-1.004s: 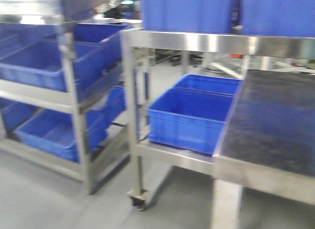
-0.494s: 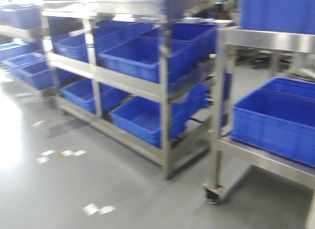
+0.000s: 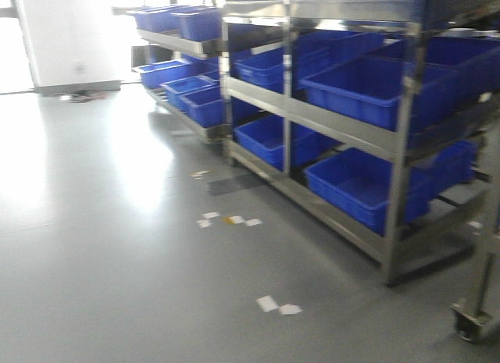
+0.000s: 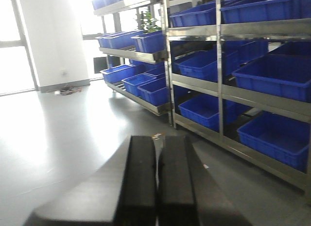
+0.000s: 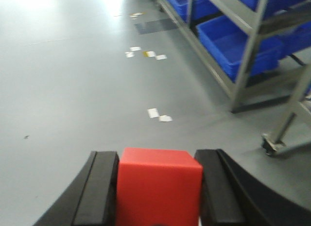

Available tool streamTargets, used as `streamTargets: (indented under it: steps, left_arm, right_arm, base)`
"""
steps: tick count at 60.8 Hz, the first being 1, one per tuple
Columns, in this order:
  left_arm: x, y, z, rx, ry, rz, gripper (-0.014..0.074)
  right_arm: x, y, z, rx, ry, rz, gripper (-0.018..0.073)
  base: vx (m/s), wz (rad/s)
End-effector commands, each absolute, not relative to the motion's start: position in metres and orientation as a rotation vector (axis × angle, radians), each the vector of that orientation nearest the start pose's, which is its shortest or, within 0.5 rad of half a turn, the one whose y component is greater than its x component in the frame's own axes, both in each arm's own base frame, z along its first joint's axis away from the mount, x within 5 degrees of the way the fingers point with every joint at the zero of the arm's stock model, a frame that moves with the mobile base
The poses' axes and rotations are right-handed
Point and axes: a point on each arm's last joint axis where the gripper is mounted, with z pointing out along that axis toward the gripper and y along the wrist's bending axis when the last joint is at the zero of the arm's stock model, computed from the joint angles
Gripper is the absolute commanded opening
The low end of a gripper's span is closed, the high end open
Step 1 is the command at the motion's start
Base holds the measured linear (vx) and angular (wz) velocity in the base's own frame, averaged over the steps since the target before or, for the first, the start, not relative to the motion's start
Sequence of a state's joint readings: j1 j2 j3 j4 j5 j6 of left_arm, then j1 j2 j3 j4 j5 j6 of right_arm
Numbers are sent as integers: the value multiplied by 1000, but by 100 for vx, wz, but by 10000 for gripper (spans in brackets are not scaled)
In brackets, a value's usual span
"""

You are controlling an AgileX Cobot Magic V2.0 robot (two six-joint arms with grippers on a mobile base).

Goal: Pick red cube and place on left shelf
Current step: 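Turn the base away from the table while holding the red cube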

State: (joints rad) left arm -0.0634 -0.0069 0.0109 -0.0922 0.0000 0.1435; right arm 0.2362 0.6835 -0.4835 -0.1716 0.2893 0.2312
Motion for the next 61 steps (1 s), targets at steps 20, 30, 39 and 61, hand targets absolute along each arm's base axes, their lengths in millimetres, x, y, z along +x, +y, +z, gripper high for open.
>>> streamTargets:
  steps: [20,30,39,61]
  left_arm:
    - [57,-3,210,75,1432,-10,106]
    - [57,-3,210,75,1432,-10,106]
    - [57,-3,210,75,1432,-10,106]
    - [57,-3,210,75,1432,-10,106]
  right_arm:
    - [140,29,306,-149,1857,153,57]
    - [140,29,306,-149,1857,153,57]
    - [140,29,306,-149,1857,153,57]
    - [140,29,306,-149,1857,153,57]
  base:
    - [-16,62]
    - [-17,60]
    - [-17,55]
    - [-16,45]
